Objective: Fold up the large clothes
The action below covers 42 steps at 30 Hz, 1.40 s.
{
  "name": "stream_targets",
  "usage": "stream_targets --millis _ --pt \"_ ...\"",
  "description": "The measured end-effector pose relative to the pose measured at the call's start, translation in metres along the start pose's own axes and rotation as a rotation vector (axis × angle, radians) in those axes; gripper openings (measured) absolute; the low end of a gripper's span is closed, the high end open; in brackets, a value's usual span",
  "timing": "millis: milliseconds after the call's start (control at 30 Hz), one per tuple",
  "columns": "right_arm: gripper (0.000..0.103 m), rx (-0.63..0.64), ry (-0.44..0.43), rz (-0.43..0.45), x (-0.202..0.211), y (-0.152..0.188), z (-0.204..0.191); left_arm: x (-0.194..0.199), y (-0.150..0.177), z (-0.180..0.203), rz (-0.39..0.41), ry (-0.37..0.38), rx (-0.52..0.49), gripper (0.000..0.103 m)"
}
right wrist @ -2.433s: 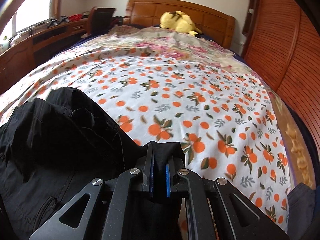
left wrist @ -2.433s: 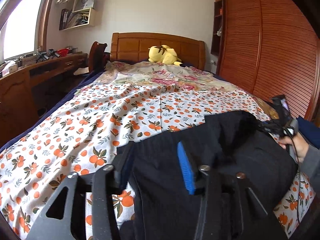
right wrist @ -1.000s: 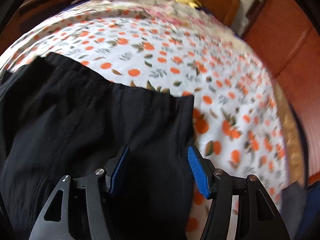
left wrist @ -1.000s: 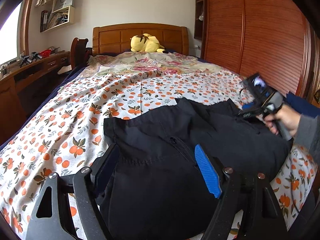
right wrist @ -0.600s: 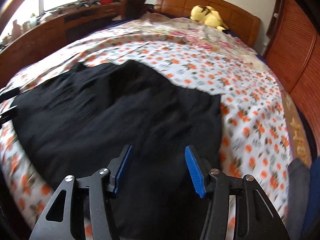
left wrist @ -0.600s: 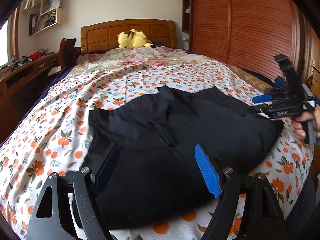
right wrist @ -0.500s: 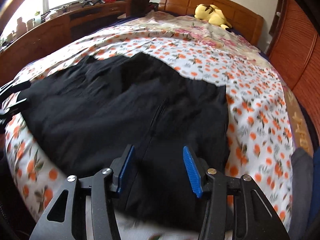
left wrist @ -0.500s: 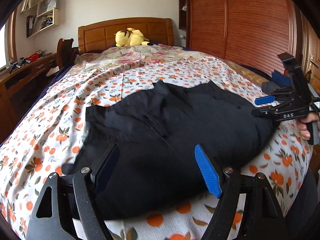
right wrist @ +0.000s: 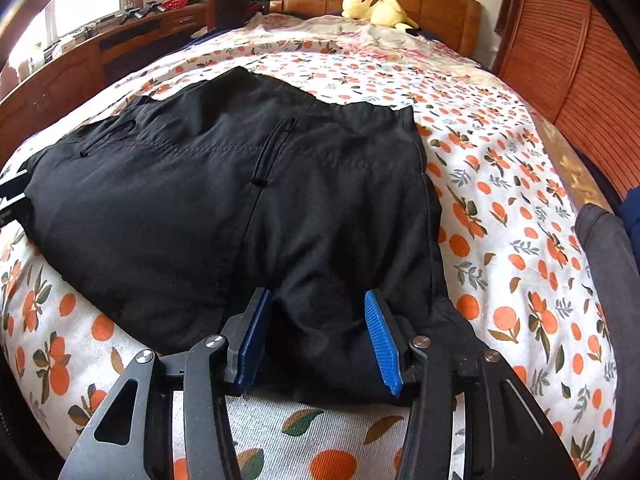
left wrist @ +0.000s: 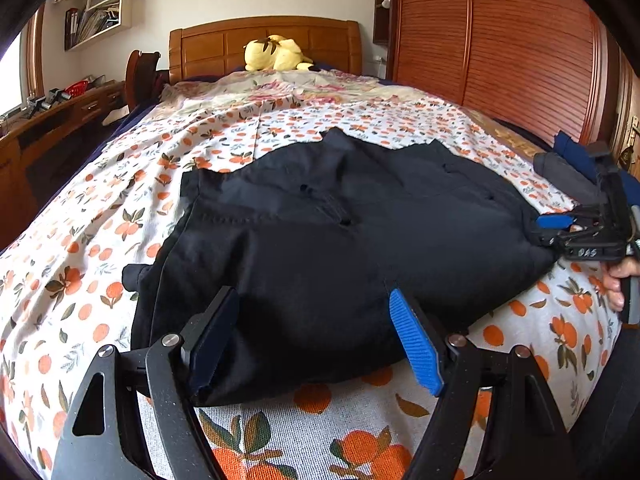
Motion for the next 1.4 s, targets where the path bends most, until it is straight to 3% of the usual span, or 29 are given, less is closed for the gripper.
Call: stream_targets --millis 133,400,533,667,733,967,1400 --pt "0.050 -0.039 0.007 0.065 0.023 -0.007 -0.016 -0.003 0.003 0.000 -0.008 -0.011 -0.010 0.078" --pt "0.050 -0.014 -0.117 0.176 0.040 -0.034 -0.079 -0.008 0.006 0.001 -0.023 -0.020 -0.014 0.078" --pt "0.050 0.033 -0.189 0.169 0.028 -0.044 -0.116 -0.009 0.007 0.001 -0.022 -0.019 -0.014 0.078" --pt "0.050 0.094 -0.227 0.109 0.006 -0.031 -0.140 -0.009 0.007 0.002 -0.023 -0.014 -0.021 0.078" --pt "0.050 0.111 -0.219 0.077 -0.009 -0.018 -0.146 -0.010 0.008 0.003 -0.026 -0.010 -0.029 0.078" --pt "0.050 0.119 -0.219 0.085 -0.011 -0.016 -0.145 -0.002 0.000 0.001 -0.001 0.005 -0.014 0.078" --pt "0.051 0.145 -0.183 0.113 -0.002 -0.024 -0.149 0.021 -0.004 -0.038 0.018 -0.121 0.057 0.078"
Point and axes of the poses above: each gripper's, at about its wrist camera, not at the fingertips, and x roughly against the way its jaws point, z to its right, y to its underside, the point moved 10 cm from there along -x, roughly the way its jaws point, and after that the axes turned 5 degrees about x, right-handed, at the moved point
